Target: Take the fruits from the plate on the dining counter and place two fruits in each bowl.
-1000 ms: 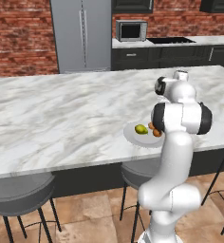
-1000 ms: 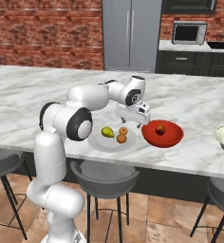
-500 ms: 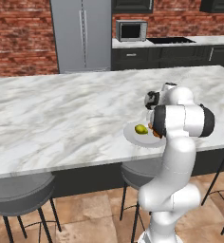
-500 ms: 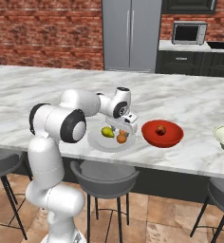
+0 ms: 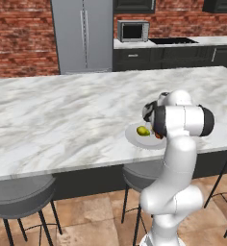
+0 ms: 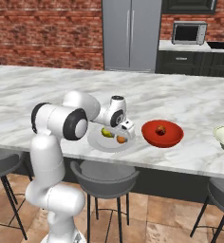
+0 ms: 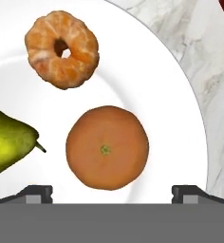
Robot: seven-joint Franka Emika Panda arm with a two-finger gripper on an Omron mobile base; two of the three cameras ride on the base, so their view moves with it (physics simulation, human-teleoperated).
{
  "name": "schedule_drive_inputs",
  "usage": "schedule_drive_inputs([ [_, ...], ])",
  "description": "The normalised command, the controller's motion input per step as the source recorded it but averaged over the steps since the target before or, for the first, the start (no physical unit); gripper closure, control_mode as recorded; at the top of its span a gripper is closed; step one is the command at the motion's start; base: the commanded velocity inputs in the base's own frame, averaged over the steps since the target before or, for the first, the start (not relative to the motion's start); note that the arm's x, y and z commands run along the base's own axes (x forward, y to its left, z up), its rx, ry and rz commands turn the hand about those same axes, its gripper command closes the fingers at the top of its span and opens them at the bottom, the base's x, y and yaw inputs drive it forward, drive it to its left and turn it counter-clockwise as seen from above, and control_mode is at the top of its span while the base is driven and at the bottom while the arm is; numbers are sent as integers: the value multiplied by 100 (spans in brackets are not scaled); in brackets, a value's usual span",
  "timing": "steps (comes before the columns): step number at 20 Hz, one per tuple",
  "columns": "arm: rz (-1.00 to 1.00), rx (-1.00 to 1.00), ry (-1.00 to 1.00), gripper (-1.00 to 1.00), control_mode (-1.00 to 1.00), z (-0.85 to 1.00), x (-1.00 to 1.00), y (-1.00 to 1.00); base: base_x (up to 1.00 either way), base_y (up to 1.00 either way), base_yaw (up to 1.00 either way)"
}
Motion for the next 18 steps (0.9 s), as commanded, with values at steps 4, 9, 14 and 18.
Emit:
schedule_drive_inputs([
  [4,0,0,0,-100,-100,-19,37,-1,0,0,0],
  [9,0,0,0,-100,-100,-21,29,-7,0,0,0],
  [14,0,0,0,100,-100,-14,0,-1,0,0,0],
  [18,-1,0,1,100,-100,0,-6,-6,0,0,0],
])
